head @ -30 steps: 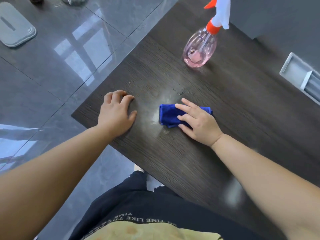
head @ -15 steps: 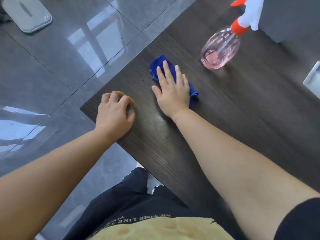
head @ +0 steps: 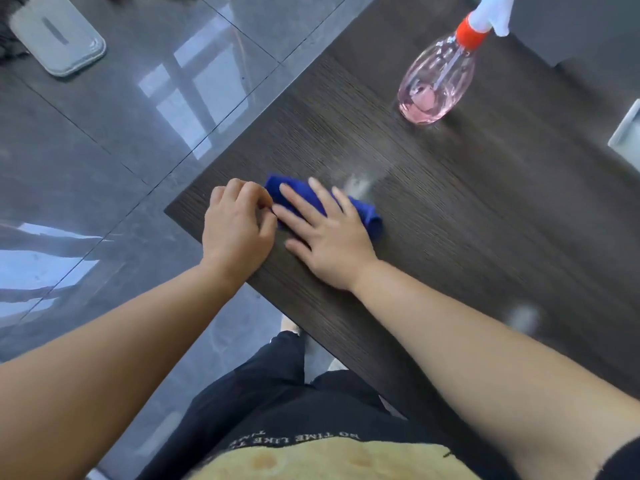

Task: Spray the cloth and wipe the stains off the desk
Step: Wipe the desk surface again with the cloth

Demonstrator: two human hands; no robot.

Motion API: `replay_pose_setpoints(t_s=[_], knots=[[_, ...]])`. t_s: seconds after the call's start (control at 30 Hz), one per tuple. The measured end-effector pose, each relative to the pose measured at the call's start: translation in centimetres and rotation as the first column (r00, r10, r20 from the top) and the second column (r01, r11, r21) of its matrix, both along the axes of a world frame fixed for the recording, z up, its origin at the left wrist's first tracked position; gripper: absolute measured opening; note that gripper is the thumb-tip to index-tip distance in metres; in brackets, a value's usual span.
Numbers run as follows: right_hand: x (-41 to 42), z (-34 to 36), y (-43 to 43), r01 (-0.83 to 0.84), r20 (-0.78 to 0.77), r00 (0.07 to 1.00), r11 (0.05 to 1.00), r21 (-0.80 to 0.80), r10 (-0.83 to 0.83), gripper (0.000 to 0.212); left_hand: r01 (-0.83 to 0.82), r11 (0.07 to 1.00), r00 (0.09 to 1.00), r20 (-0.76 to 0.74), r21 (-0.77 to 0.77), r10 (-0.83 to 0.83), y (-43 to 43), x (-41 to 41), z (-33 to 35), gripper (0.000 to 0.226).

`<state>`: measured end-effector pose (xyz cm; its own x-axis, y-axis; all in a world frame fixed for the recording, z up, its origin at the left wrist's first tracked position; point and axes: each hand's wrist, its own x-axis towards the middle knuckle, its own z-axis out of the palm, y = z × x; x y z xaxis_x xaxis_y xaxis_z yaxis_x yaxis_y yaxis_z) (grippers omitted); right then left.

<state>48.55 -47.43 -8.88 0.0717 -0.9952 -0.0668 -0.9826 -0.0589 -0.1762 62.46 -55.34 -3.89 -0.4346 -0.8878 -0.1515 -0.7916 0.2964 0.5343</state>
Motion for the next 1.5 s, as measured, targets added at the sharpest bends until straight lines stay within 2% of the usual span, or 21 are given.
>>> replay_pose_setpoints(t_s=[0.07, 0.17, 0.27, 0.3, 0.33, 0.4, 0.47, 0.53, 0.57, 0.63, 0.7, 0.77, 0.83, 0.97, 1.07, 1.13, 1.2, 1.27, 1.3, 1.4, 1.5], knots=[[-2.2, -0.4, 5.9, 0.015, -0.020, 1.000, 1.000, -0.022, -0.015, 0.051, 0.053, 0.998, 0.998, 0.018, 0.036, -0.054, 0.8, -0.4, 0.3, 0.023], [-8.3, 0.2, 13.0, 0.356, -0.128, 0.926, 0.935, -0.006, -0.354, 0.054, 0.180, 0.979, 0.982, 0.034, 0.095, -0.184, 3.3, -1.6, 0.1, 0.024], [-11.5, 1.0, 12.3, 0.808, -0.131, 0.588, 0.587, 0.049, -0.798, 0.060, 0.332, 0.940, 0.940, 0.053, 0.074, -0.336, 5.8, -2.9, -0.4, 0.047], [-10.8, 1.0, 10.7, 0.876, -0.130, 0.482, 0.478, 0.064, -0.866, 0.060, 0.350, 0.934, 0.933, 0.067, 0.067, -0.354, 6.5, -3.5, -0.4, 0.049], [-9.3, 1.0, 9.0, 0.891, -0.131, 0.454, 0.447, 0.085, -0.881, 0.060, 0.347, 0.935, 0.932, 0.091, 0.069, -0.352, 6.9, -3.9, -0.5, 0.049], [-5.6, 0.5, 7.7, 0.761, -0.090, 0.647, 0.649, 0.008, -0.757, 0.061, 0.301, 0.951, 0.943, 0.127, 0.072, -0.308, 7.3, -4.8, -0.4, 0.049], [-2.9, 0.0, 9.5, 0.445, -0.086, 0.892, 0.896, -0.007, -0.444, 0.059, 0.237, 0.968, 0.961, 0.131, 0.079, -0.246, 7.1, -5.3, -0.3, 0.043], [-4.1, 0.2, 12.4, 0.195, -0.094, 0.977, 0.980, 0.048, -0.190, 0.054, 0.223, 0.969, 0.964, 0.125, 0.102, -0.235, 6.7, -5.3, -0.5, 0.037], [-6.0, 0.3, 13.0, 0.173, -0.102, 0.981, 0.984, 0.050, -0.167, 0.053, 0.233, 0.966, 0.961, 0.124, 0.115, -0.247, 6.5, -5.2, -0.6, 0.039], [-10.0, 0.5, 12.2, 0.338, -0.126, 0.934, 0.941, 0.002, -0.335, 0.054, 0.254, 0.959, 0.957, 0.112, 0.128, -0.268, 6.3, -4.6, -0.7, 0.048], [-12.8, 0.8, 8.7, 0.660, -0.114, 0.750, 0.750, 0.049, -0.652, 0.056, 0.266, 0.957, 0.955, 0.106, 0.120, -0.279, 5.8, -4.3, -0.9, 0.042], [-12.5, 0.7, 4.2, 0.803, -0.104, 0.596, 0.592, 0.067, -0.796, 0.060, 0.249, 0.964, 0.961, 0.101, 0.098, -0.258, 5.3, -4.0, -1.1, 0.032], [-9.3, 0.5, 1.5, 0.743, -0.089, 0.669, 0.665, 0.073, -0.738, 0.062, 0.228, 0.970, 0.968, 0.091, 0.086, -0.236, 4.8, -4.0, -1.2, 0.030], [-3.1, 0.1, 7.7, 0.327, -0.042, 0.944, 0.945, -0.014, -0.328, 0.056, 0.223, 0.971, 0.971, 0.069, 0.090, -0.229, 4.2, -4.0, -1.0, 0.043], [-6.7, 0.0, 14.1, 0.220, -0.111, 0.969, 0.975, -0.014, -0.221, 0.051, 0.266, 0.959, 0.958, 0.081, 0.094, -0.274, 4.2, -3.9, -0.8, 0.046], [-10.0, 0.2, 14.8, 0.417, -0.132, 0.901, 0.909, -0.007, -0.414, 0.054, 0.315, 0.946, 0.941, 0.103, 0.074, -0.322, 4.5, -3.8, -0.9, 0.045], [-10.9, 0.2, 11.7, 0.703, -0.127, 0.705, 0.711, -0.001, -0.698, 0.058, 0.335, 0.940, 0.933, 0.115, 0.059, -0.340, 4.8, -3.8, -1.0, 0.044], [-8.8, 0.0, 7.6, 0.830, -0.106, 0.556, 0.557, 0.024, -0.825, 0.062, 0.327, 0.942, 0.934, 0.125, 0.074, -0.335, 5.1, -3.8, -1.1, 0.043], [-7.0, -0.1, 6.3, 0.813, -0.093, 0.581, 0.582, 0.026, -0.808, 0.063, 0.318, 0.945, 0.936, 0.133, 0.082, -0.326, 5.4, -3.7, -1.1, 0.041], [-1.4, -0.4, 8.7, 0.459, -0.050, 0.886, 0.886, -0.059, -0.462, 0.058, 0.298, 0.953, 0.944, 0.135, 0.051, -0.302, 6.1, -3.1, -1.0, 0.043], [-2.1, -0.3, 16.3, 0.186, -0.059, 0.980, 0.981, -0.046, -0.189, 0.052, 0.297, 0.954, 0.943, 0.143, 0.041, -0.299, 7.4, -2.3, -1.0, 0.044]])
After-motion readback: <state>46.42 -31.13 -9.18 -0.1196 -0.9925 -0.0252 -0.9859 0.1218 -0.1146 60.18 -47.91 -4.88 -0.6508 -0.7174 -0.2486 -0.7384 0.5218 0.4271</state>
